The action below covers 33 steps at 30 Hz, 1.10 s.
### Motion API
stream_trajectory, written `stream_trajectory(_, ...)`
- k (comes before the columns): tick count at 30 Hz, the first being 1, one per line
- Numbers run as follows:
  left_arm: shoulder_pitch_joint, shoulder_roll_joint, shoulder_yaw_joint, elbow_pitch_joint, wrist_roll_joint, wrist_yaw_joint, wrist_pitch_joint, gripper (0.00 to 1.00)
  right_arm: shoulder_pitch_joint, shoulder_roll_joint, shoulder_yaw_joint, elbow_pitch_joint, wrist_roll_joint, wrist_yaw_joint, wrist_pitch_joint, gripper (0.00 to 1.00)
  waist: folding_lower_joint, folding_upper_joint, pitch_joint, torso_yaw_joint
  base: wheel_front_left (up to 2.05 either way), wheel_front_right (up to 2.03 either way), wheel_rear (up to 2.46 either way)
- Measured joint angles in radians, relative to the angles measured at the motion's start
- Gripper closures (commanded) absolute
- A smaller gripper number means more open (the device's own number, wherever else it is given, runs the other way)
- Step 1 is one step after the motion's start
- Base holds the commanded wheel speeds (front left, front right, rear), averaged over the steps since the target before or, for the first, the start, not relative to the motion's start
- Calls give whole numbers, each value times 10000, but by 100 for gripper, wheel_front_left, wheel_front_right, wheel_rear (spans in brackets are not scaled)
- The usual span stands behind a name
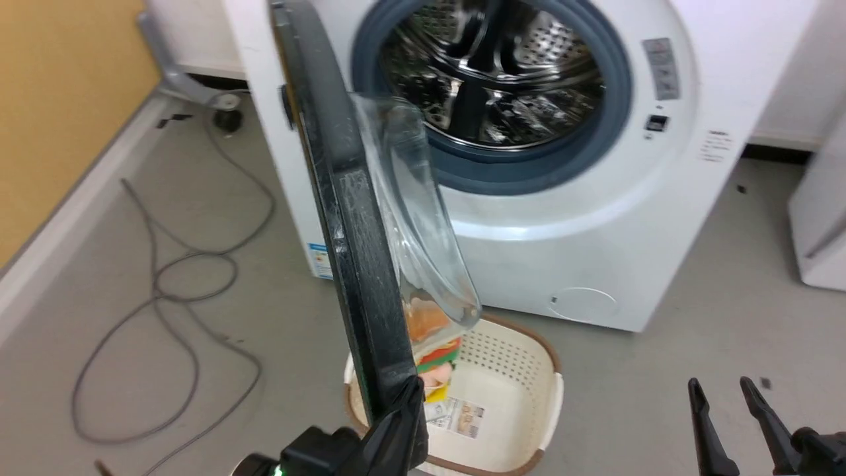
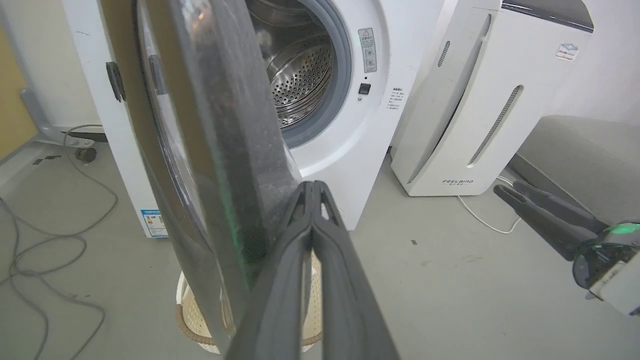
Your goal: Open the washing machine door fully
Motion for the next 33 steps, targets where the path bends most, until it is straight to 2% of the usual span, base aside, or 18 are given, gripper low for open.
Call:
stream_trajectory(8, 350, 232, 153, -286, 221, 280, -226, 100, 128, 2, -100, -121, 2, 0, 90, 0, 0, 0, 10, 941, 0, 0, 0)
stream_trajectory(14, 153, 387, 263, -117, 334, 38, -644, 100, 103, 2, -100, -144, 2, 0, 163, 0, 1, 0, 172, 1545, 0, 0, 0)
stream_trajectory(24, -360, 600, 688, 2, 523, -31, -1329, 100, 96, 2, -96, -67, 19, 0, 163, 0, 1, 0, 197, 1489, 0, 0, 0)
stream_trajectory(28, -659, 817, 696, -12, 694, -247, -1540, 100, 95, 2, -121, 17, 38, 0, 161, 0, 1, 0, 228, 1431, 0, 0, 0)
stream_trajectory(33, -1027, 1034, 541, 161, 702, -734, -1534, 100, 77, 2, -128, 92, 92, 0, 163, 0, 1, 0, 259, 1359, 0, 0, 0)
